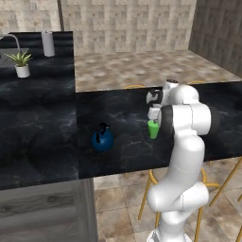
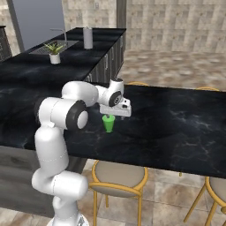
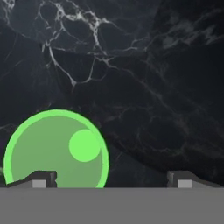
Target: Pick the kettle and cup and place them in the sink. Then turn on the water.
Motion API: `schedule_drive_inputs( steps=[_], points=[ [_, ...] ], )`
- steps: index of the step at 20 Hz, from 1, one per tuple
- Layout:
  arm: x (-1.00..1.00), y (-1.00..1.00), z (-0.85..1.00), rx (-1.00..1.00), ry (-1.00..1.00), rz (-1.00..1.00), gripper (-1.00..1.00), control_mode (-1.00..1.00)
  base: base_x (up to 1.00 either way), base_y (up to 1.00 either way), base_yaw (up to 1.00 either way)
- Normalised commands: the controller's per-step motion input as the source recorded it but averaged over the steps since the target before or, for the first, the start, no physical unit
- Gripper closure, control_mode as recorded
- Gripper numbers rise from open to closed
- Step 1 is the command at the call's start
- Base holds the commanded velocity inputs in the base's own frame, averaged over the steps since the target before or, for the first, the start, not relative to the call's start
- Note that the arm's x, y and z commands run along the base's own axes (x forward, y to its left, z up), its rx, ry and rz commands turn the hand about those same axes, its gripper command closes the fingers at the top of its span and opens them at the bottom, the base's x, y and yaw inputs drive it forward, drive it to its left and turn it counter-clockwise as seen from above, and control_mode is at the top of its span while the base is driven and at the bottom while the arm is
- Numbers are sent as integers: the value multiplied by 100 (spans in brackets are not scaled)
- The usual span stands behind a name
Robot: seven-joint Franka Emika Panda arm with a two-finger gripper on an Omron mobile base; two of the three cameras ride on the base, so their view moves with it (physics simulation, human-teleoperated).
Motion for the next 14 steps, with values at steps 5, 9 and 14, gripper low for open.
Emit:
schedule_drive_inputs(
  steps=[5,9,14],
  points=[
    [3,-1,-16,0,1,0,-100,-100,0,0,0],
    [4,0,-14,0,1,0,-100,-100,0,0,0],
    [2,0,-16,0,1,0,-100,-100,0,0,0]
  ],
)
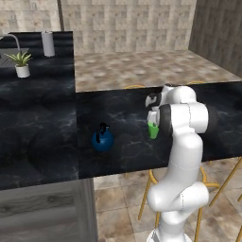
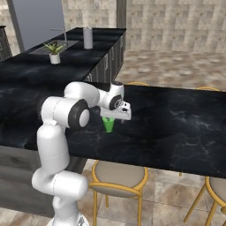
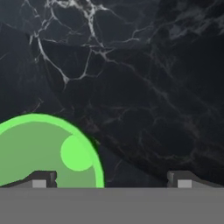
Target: Pick the kettle and cup and place them in the sink. Then turn on the water.
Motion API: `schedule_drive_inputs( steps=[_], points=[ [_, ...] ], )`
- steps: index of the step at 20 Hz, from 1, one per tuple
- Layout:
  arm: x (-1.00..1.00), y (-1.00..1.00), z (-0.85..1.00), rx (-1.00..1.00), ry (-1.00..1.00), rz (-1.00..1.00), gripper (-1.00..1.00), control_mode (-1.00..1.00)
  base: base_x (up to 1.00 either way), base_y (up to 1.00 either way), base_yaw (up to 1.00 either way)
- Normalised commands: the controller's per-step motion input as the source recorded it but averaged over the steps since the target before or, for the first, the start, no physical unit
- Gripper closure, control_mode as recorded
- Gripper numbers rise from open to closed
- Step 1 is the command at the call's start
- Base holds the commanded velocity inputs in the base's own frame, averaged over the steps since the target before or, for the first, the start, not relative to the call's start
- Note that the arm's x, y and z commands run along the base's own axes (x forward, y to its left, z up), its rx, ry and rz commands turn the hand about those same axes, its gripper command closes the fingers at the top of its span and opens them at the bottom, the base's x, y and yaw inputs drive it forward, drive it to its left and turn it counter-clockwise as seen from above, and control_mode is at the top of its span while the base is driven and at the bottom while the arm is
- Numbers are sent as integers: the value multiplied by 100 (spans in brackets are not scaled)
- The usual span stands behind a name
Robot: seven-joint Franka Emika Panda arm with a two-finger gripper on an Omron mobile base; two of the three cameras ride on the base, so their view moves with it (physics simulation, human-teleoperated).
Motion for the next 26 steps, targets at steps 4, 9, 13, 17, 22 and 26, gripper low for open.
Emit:
schedule_drive_inputs(
  steps=[4,9,13,17,22,26],
  points=[
    [4,0,-14,0,1,0,-100,-100,0,0,0],
    [4,0,-13,0,2,0,-100,-100,0,0,0],
    [3,0,-8,0,0,0,100,-100,0,0,0],
    [0,0,0,0,0,0,100,-100,0,0,0],
    [0,0,0,0,0,0,100,-100,0,0,0],
    [5,0,3,0,1,0,100,-100,0,0,0]
  ],
)
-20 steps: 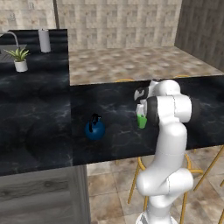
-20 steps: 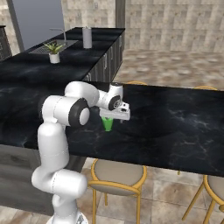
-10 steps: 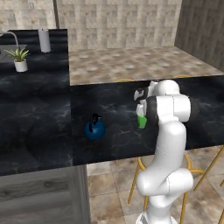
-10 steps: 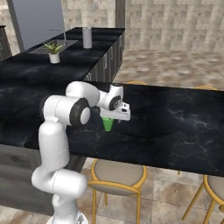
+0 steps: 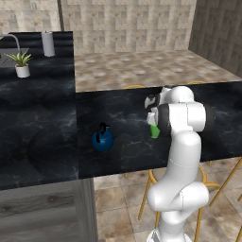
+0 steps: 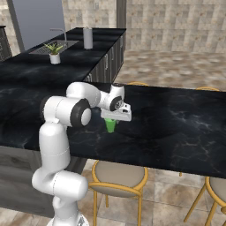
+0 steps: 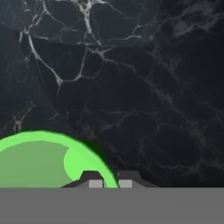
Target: Pick the kettle and cup and place them in the sink. Then turn on the water.
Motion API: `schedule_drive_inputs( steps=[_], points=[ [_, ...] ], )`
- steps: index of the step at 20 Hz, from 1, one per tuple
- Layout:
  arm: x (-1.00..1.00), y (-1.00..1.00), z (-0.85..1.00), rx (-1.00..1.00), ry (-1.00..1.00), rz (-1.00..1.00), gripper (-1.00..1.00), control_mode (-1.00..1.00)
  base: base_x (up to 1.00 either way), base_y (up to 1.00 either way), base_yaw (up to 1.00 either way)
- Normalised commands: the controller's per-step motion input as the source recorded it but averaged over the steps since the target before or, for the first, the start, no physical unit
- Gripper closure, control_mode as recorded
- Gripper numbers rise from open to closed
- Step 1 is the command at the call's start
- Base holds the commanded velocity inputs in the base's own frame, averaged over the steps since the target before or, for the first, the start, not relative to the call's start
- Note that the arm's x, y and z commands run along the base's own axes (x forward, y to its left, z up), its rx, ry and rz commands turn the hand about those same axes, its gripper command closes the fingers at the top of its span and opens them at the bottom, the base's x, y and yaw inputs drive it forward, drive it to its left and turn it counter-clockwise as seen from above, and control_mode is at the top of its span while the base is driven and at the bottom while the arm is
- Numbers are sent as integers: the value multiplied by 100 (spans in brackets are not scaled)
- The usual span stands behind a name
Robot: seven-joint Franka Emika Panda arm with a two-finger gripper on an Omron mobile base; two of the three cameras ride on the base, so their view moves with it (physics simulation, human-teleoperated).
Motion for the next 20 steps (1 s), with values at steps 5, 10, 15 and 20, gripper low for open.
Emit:
schedule_drive_inputs(
  steps=[5,10,15,20],
  points=[
    [6,0,29,0,0,0,100,-100,0,0,0],
    [0,-1,43,0,0,0,100,-100,0,0,0],
    [-11,-2,40,0,3,-2,100,-100,0,0,0],
    [-16,-1,44,0,1,-3,100,-100,0,0,0]
  ],
)
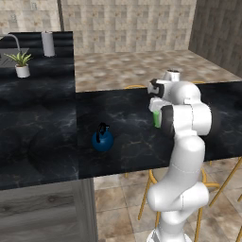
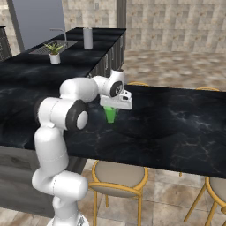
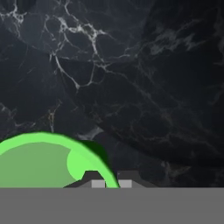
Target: Pick the kettle and cup and place them in the sink. Then turn on the water.
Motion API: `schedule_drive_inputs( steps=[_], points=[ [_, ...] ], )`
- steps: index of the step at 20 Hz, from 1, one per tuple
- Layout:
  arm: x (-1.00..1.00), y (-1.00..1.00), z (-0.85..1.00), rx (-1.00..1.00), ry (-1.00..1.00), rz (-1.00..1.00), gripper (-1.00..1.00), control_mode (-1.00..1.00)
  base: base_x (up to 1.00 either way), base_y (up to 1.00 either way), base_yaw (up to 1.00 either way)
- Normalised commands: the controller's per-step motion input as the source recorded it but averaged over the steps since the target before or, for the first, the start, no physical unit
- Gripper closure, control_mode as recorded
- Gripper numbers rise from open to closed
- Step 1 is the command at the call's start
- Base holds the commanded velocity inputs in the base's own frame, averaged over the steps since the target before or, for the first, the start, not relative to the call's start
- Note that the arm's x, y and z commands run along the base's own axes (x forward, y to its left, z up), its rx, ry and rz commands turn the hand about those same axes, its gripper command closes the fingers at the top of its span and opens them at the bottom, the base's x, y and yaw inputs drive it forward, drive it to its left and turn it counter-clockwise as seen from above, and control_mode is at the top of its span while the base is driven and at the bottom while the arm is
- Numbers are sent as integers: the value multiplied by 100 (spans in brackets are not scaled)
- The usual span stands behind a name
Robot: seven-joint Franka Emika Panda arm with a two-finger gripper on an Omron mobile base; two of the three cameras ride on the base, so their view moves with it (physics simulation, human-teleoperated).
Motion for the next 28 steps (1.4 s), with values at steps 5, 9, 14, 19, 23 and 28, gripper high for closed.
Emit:
schedule_drive_inputs(
  steps=[5,9,14,19,23,28],
  points=[
    [-23,0,36,0,2,-2,100,-100,0,0,0],
    [-34,0,23,0,5,-3,100,-100,0,0,0],
    [-47,0,16,0,3,-1,100,-100,0,0,0],
    [-35,0,35,0,3,-1,100,-100,0,0,0],
    [-38,0,50,0,0,0,100,-100,0,0,0],
    [-50,0,42,0,1,0,100,-100,0,0,0]
  ],
)
